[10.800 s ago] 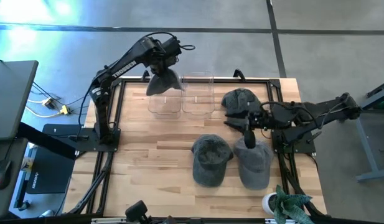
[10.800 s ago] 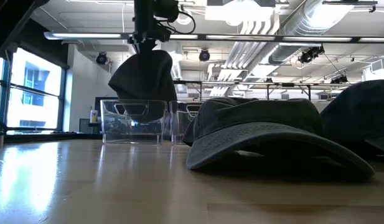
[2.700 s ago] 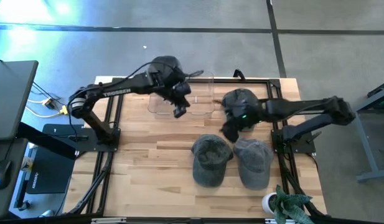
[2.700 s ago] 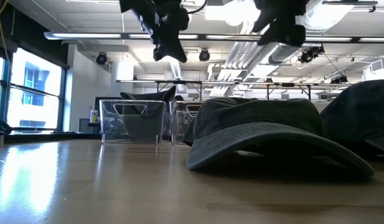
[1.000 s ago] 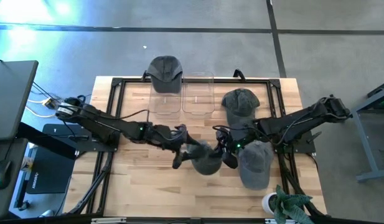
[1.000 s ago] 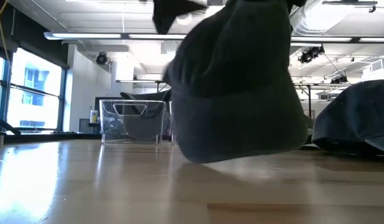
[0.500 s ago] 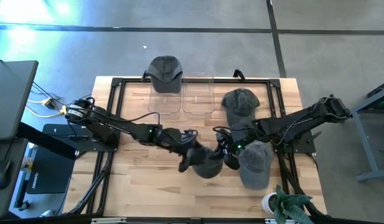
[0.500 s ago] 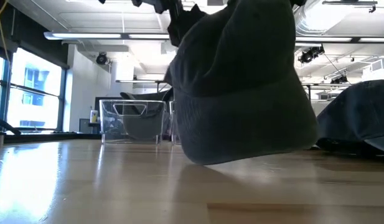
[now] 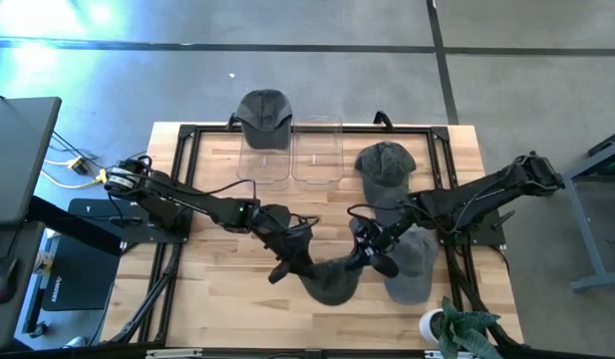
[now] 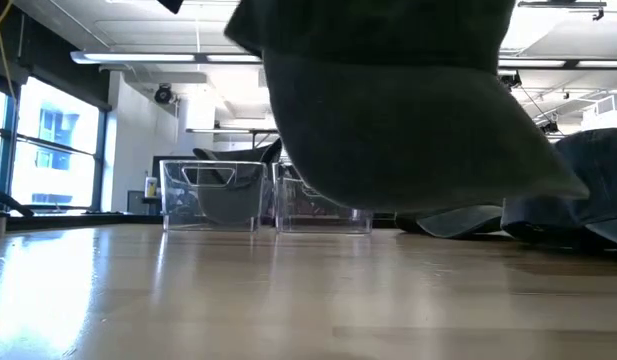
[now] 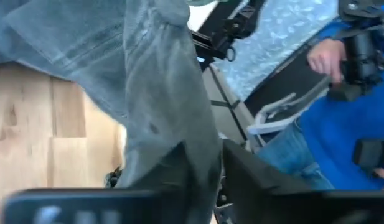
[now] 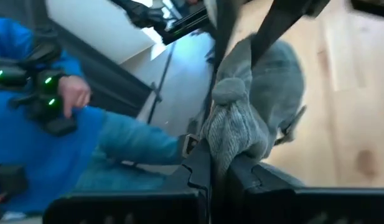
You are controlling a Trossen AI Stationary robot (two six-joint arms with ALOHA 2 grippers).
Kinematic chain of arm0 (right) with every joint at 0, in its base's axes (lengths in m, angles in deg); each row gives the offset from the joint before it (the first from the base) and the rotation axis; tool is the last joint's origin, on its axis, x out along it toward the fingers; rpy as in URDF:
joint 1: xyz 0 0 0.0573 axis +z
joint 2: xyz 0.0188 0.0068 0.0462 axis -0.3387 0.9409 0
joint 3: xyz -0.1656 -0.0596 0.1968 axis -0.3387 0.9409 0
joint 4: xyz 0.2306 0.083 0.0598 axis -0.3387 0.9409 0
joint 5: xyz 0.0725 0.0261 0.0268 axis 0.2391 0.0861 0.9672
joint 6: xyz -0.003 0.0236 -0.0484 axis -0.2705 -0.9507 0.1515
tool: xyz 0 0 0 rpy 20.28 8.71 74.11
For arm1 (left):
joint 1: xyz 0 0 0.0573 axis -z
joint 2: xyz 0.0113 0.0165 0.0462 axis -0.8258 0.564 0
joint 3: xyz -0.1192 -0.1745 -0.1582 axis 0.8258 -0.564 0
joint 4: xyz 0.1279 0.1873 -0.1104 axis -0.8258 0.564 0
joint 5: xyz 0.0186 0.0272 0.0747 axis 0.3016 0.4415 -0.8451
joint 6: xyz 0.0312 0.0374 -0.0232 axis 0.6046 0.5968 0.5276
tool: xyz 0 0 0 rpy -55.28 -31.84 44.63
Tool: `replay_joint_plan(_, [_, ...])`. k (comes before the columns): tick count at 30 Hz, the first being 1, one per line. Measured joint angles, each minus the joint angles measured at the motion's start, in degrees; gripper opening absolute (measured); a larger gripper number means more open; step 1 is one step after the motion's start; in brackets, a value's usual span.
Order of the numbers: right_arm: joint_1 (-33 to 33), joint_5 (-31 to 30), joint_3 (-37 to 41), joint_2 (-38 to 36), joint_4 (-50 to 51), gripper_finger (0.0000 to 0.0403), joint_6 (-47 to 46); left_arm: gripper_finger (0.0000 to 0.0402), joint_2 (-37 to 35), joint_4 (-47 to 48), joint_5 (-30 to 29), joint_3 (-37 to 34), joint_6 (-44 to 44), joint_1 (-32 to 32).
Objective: Pick & Place hat
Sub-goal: Put the bottom black cap into the right transparent bin
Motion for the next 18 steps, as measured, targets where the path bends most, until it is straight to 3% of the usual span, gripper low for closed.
replay_joint_plan(3, [1.01,1.6,0.0,0.0,-1.39,0.0018,-0.06,0.0011,-0.98,-1.84,2.67,-0.04,0.13,0.04])
replay_joint_plan(10, [3.82,1.75,0.0,-0.02,-9.74,0.0059,0.48,0.0004,-1.74,-2.54,5.69,4.54,-0.2,0.04])
replay_joint_plan(13, [4.82,1.07,-0.02,-0.09,-11.43,0.0106,3.15,0.0006,-2.34,-0.14,5.91,7.74,0.81,0.04])
replay_joint_plan(18, [7.11,-7.54,0.02,0.52,-10.6,0.0204,21.03,0.0002,-2.69,8.49,5.68,11.54,4.05,0.02])
